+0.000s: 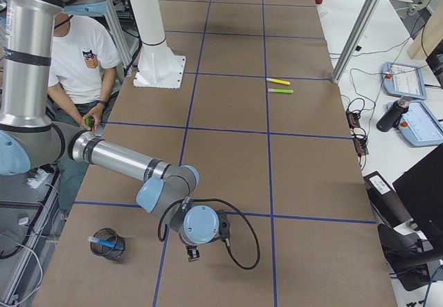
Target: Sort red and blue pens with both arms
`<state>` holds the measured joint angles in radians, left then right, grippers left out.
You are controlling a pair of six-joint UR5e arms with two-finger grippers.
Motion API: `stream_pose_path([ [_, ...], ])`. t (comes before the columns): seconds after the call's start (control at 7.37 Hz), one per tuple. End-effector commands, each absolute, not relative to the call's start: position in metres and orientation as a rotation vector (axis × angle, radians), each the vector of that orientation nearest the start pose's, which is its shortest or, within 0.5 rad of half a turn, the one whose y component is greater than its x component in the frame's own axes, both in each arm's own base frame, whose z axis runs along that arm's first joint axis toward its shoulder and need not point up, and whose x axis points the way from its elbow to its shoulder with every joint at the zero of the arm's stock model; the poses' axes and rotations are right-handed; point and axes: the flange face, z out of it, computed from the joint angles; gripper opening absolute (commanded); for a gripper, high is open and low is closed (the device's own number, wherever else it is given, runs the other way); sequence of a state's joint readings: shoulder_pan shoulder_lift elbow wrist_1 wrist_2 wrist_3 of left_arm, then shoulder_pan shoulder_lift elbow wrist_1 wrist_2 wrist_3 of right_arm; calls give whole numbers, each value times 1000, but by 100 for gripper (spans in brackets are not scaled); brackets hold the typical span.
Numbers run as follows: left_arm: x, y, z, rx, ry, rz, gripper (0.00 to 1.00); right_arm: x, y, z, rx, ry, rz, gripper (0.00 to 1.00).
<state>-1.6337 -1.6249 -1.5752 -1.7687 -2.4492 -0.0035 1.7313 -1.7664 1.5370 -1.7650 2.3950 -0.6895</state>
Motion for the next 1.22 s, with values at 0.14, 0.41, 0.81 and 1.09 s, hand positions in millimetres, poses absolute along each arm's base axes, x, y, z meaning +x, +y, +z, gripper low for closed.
stream_pose_path([
  [0.14,-82,-529,604,207,821,35,100,112,-424,717,118,-817,-161,100],
  [0.41,-69,-530,607,153,830,-20,100,91,-455,695,109,-799,-156,100],
  [0.81,-61,-527,611,106,836,-84,100,61,-493,663,107,-793,-150,100],
  [1.09,-59,-527,611,112,833,-72,100,45,-507,643,109,-738,-128,100],
])
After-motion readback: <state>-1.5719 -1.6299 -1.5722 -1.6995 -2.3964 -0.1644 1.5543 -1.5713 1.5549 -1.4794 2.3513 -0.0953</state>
